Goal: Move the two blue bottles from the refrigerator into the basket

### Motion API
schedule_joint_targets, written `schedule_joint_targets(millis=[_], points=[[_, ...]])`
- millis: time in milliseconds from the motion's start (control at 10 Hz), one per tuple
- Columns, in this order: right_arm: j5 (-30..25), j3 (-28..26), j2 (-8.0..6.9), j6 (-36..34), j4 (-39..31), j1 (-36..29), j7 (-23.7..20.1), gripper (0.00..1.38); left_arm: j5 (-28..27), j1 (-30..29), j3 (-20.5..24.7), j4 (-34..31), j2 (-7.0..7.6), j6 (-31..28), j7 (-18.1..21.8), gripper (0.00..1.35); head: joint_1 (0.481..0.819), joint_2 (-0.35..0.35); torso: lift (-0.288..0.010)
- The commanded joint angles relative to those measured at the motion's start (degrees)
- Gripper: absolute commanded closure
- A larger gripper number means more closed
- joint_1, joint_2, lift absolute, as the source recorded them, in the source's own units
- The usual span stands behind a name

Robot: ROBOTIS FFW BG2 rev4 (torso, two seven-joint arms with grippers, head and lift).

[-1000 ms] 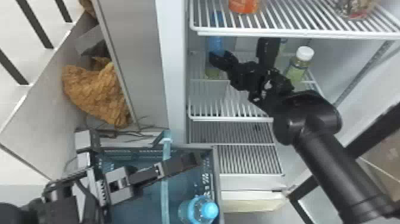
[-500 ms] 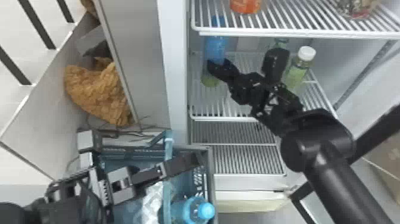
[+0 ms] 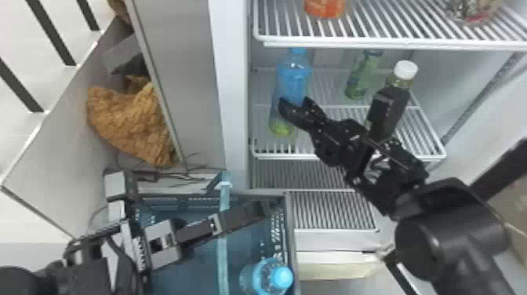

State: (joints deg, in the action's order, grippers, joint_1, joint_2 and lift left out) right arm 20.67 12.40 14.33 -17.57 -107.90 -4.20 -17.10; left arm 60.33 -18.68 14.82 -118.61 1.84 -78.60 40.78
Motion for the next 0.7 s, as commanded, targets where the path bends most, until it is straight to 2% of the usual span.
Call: schedule_joint_targets(millis=[0, 600], points=[[0.12, -1.43, 0.09, -1.83, -5.51, -4.23, -0.04, 1.11, 0.00, -0.02, -0.08, 0.00, 0.00, -0.01, 0.00, 1.20, 0.695, -0.049, -0.220], [5.38, -3.37, 1.05, -9.56, -21.40, -17.45, -1.71, 1.11, 0.11, -0.02, -0.31, 0.00, -0.09, 0.13, 0.00, 1.20, 0.695, -0.042, -0.220]])
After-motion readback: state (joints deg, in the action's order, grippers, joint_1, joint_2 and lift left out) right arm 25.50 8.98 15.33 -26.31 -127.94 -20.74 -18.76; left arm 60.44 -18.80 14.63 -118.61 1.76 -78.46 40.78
